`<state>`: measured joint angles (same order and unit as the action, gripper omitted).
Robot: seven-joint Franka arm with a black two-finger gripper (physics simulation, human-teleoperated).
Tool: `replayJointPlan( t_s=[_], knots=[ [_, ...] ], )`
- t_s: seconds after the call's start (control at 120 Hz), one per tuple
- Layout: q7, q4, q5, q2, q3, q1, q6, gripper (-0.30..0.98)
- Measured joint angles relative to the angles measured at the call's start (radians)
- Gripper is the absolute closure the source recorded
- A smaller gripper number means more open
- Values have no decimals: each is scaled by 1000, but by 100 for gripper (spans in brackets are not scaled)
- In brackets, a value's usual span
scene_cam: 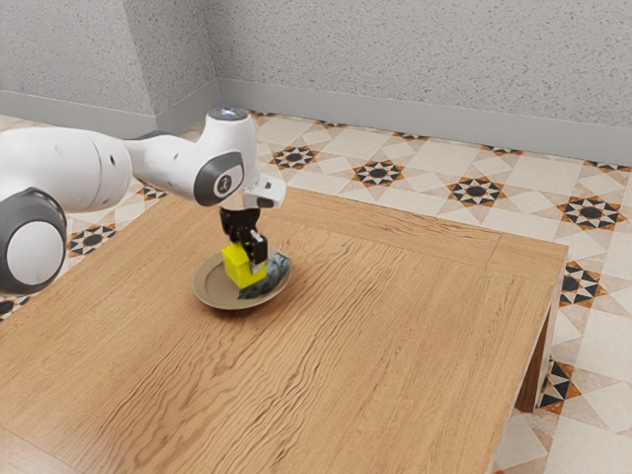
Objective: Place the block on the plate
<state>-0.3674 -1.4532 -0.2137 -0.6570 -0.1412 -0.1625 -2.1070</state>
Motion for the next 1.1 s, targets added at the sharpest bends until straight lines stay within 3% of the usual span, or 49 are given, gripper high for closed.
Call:
replayJointPlan(
  t_s=[0.133,0.283,0.333,0.408,0.483,0.833,1.1],
  knots=[
    [4,-10,22,36,0,-1,-5,13],
    [22,-158,48,235,14,12,-3,7],
    [33,-218,72,305,106,96,5,5],
    [46,-299,108,411,308,308,27,4],
    [58,-356,130,503,377,392,58,3],
    [96,-152,167,562,345,410,334,1],
    [115,-43,162,561,356,394,456,0]
  ],
)
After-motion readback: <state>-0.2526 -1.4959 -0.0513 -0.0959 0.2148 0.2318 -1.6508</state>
